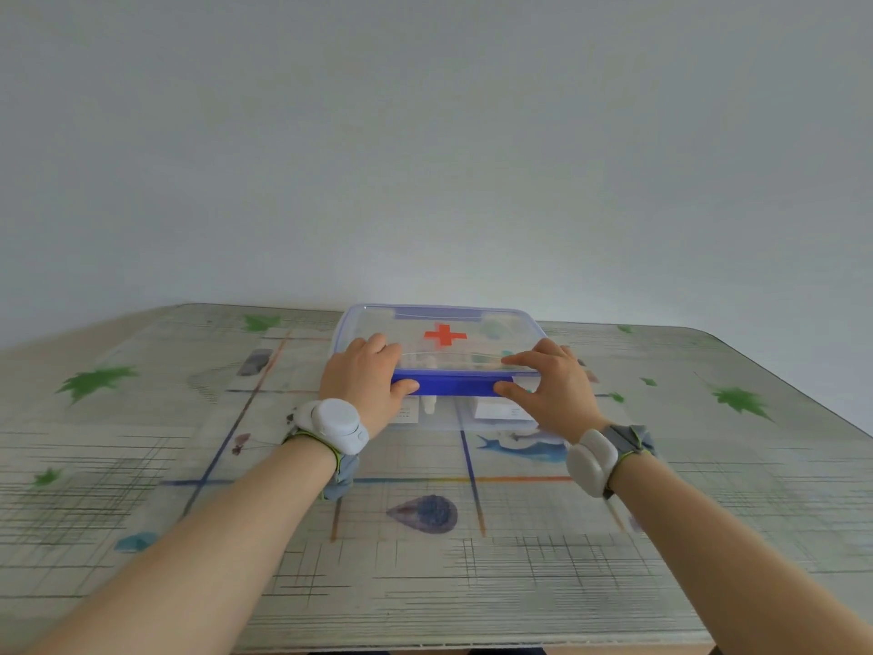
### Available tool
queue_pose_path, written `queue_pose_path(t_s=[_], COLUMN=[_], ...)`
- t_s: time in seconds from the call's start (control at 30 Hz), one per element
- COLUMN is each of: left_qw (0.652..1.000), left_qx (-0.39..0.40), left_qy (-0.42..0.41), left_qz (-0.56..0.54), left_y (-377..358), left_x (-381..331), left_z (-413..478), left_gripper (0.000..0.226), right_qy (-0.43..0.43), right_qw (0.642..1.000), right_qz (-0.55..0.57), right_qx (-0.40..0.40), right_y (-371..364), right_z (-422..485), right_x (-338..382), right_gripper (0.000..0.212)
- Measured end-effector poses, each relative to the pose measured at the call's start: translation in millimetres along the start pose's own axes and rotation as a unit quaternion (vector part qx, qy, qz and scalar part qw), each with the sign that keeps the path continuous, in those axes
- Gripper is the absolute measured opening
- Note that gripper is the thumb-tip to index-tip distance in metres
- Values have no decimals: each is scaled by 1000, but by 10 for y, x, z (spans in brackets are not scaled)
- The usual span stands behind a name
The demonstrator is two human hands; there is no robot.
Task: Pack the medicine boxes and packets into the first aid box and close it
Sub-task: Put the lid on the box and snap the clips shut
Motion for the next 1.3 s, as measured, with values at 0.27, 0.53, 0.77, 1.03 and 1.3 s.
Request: queue_pose_path(t_s=[0.27, 0.53, 0.77, 1.03, 1.3], left_qw=[1000, 982, 812, 795, 801], left_qx=[-12, 87, 63, 76, 114], left_qy=[2, 155, 449, 450, 377], left_qz=[-3, -66, -367, -401, -451], left_y=[-65, -201, -612, -631, -491], left_x=[-1, 365, 289, 349, 553], left_z=[-49, 103, -105, -116, -2], left_gripper=[35, 45, 73, 65, 61], right_qy=[-381, -390, -379, -367, -446], right_qw=[891, 780, 748, 815, 808], right_qz=[227, 457, 477, 356, 354], right_qx=[95, 173, 264, 271, 154], right_y=[-105, -284, -535, -477, -202], right_z=[303, 69, -341, -413, -126], right_x=[-848, -791, -383, -464, -938], right_gripper=[24, 27, 44, 56, 51])
Point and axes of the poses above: each hand's wrist, its own z-axis towards the middle knuckle, its own y-axis out of the back of the hand, x = y × z, the point moved 9 cm from there along z, towards the middle knuckle, and after that the axes turned 9 degrees about -y, right-handed, at the moved point
